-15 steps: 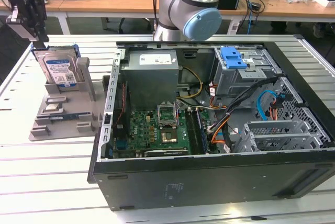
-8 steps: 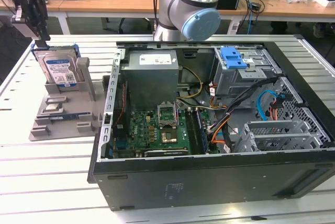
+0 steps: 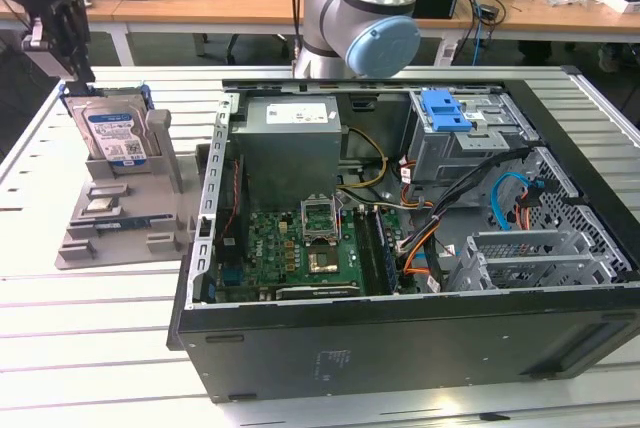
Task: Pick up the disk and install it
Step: 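Pick up the disk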
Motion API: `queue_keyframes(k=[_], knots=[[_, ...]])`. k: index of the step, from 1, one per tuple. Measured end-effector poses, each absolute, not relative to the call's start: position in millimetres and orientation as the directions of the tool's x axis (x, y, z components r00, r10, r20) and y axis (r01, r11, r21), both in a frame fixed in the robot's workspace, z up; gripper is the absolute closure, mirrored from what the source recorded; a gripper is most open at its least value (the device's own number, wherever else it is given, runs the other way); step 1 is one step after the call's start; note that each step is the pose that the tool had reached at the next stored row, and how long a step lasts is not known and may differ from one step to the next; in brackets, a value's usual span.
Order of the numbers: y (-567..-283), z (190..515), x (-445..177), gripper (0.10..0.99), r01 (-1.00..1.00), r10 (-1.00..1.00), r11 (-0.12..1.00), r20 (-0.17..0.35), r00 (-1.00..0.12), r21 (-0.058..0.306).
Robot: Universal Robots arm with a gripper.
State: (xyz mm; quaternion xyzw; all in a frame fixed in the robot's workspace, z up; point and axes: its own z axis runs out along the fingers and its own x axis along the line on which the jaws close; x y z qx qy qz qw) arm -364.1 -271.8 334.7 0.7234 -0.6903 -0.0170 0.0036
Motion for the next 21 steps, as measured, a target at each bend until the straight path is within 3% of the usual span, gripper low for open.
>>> queue_keyframes(k=[16,18,21], knots=[[-270.1,325.6,-365.0,0.725,-0.998,-0.999,-0.047,-0.003,0.047,0.029],[-270.2,325.5,-365.0,0.655,-0.998,-0.999,-0.047,-0.002,0.047,0.029],[-269.9,325.8,-365.0,0.655,-0.998,-0.999,-0.046,-0.002,0.046,0.030]])
